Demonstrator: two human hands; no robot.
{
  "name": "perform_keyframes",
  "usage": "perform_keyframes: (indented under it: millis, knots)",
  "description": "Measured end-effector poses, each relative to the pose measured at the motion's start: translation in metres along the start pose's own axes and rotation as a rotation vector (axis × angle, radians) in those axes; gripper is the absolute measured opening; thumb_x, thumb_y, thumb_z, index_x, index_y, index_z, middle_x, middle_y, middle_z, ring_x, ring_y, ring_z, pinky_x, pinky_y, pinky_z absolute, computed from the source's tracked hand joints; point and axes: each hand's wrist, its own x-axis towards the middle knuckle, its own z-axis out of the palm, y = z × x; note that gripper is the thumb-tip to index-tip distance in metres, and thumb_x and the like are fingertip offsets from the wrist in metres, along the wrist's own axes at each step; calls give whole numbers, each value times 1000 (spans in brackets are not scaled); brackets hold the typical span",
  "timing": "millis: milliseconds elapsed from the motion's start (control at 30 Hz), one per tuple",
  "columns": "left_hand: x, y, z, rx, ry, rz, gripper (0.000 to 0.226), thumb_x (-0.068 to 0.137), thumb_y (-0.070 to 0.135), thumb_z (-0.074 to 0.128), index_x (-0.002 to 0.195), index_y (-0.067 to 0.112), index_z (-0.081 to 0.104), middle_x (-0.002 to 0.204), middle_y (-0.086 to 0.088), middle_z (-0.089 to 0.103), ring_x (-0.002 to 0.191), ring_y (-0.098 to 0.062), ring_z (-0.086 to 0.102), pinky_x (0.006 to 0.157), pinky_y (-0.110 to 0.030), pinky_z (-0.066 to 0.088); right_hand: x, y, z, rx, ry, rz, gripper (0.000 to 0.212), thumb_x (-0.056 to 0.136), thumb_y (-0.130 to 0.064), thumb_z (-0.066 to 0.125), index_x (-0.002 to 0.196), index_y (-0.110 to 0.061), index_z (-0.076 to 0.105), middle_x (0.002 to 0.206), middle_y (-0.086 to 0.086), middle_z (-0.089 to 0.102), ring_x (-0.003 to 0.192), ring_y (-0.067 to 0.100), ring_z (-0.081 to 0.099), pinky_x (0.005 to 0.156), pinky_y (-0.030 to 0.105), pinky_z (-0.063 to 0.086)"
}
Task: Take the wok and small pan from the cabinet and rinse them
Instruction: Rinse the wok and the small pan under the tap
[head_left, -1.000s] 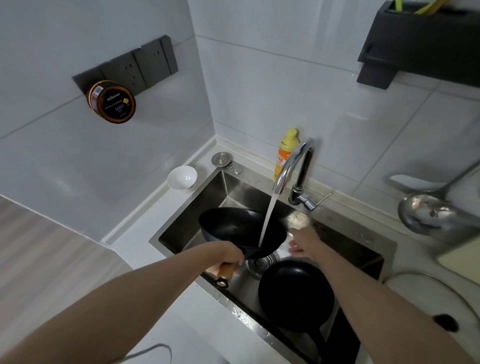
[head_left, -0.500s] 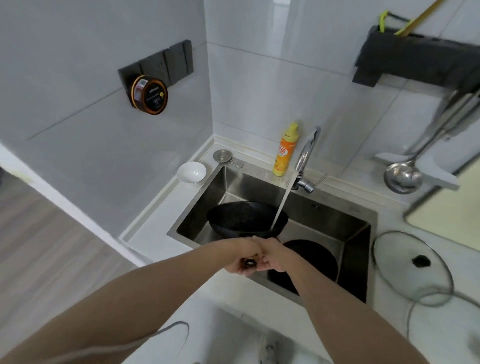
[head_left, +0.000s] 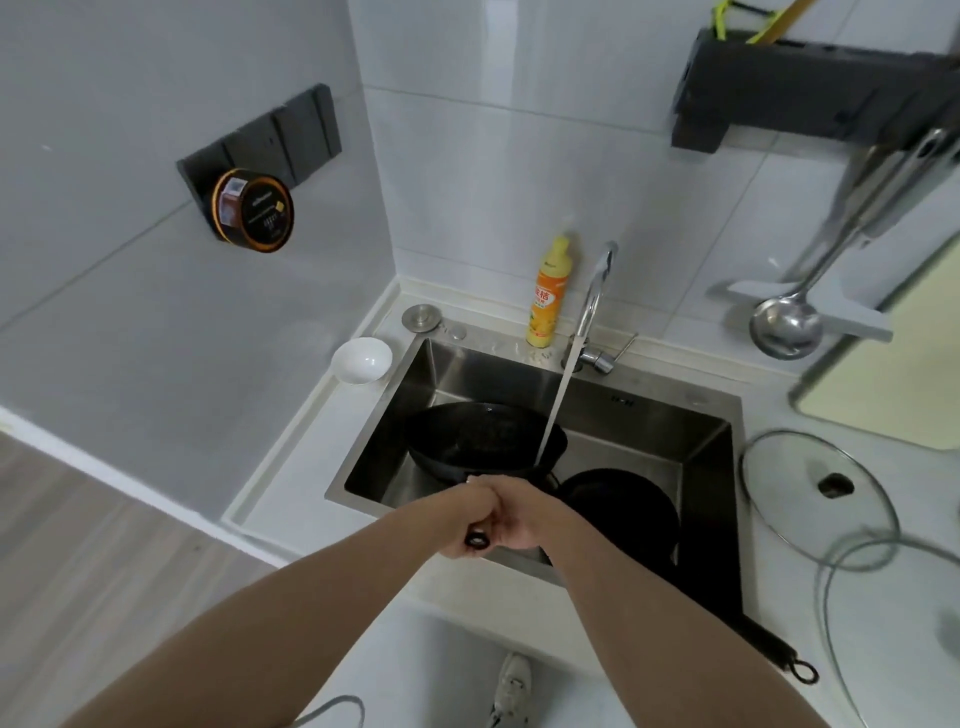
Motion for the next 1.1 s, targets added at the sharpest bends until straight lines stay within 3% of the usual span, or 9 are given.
perform_keyframes:
  millis: [133, 267, 433, 567, 667, 767, 933, 1033, 1100]
  knots:
    - [8, 8, 0, -64, -38, -52, 20, 90, 3, 53, 108, 0, 59, 93, -16, 67, 75, -21, 68, 56, -25, 58, 3, -12, 4, 47, -68, 27, 45, 92, -28, 66, 128, -4, 54, 122, 22, 66, 111, 37, 65, 96, 51, 52]
    - [14, 11, 5, 16, -22, -87, 11, 92, 7, 48, 101, 1, 52, 78, -13, 58, 55, -16, 56, 47, -22, 50, 24, -15, -2, 9, -62, 48, 47, 92, -28, 64, 131, -3, 54, 127, 24, 64, 119, 36, 62, 106, 41, 45]
    - [14, 10, 10, 107, 43, -82, 9, 93, 7, 43, 96, 3, 51, 75, -11, 55, 66, -15, 55, 54, -21, 46, 29, -10, -2, 59, -133, 93, 30, 97, -23, 60, 116, 1, 58, 111, 20, 67, 111, 33, 63, 97, 42, 52]
    - [7, 7, 18, 116, 66, -26, 12, 95, 3, 42, 102, 3, 51, 93, -14, 58, 80, -16, 61, 73, -20, 51, 12, -8, 0, 53, -92, 79, 30, 98, -23, 56, 116, 1, 58, 113, 21, 67, 110, 34, 64, 97, 43, 52]
    - [-6, -5, 25, 211, 45, 49, 20, 94, 3, 39, 77, 9, 46, 65, -9, 46, 58, -21, 46, 52, -28, 39, -6, 4, -1, 46, -76, 60, 24, 100, -21, 52, 105, 2, 59, 98, 19, 67, 92, 32, 64, 75, 39, 53]
    - [-15, -20, 31, 228, 76, 56, 21, 86, 5, 43, 67, 8, 49, 40, -6, 47, 46, -16, 47, 48, -22, 39, -18, 18, -6, 134, -80, 13, 13, 97, -15, 57, 94, -3, 59, 89, 17, 65, 82, 28, 63, 71, 36, 53]
    - [-44, -35, 29, 294, 55, 160, 22, 81, 1, 44, 61, 9, 49, 37, -5, 44, 49, -17, 47, 55, -23, 42, -45, 31, 0, 186, -50, -116, 16, 93, -15, 65, 101, -1, 63, 91, 19, 67, 88, 31, 64, 77, 40, 54]
    - [-56, -44, 24, 304, 1, 236, 27, 96, 4, 37, 72, 12, 44, 49, -6, 45, 36, -10, 46, 40, -15, 39, -60, 40, 6, 161, -33, -178, 29, 90, -17, 70, 112, -1, 63, 96, 20, 66, 94, 33, 63, 80, 42, 54]
    - [-66, -52, 22, 262, -69, 312, 39, 107, 12, 20, 71, 17, 33, 36, 1, 45, 21, -3, 38, 31, -11, 32, -71, 46, 9, 149, -14, -200, 23, 90, -19, 70, 102, -1, 64, 88, 19, 66, 87, 31, 64, 77, 40, 54]
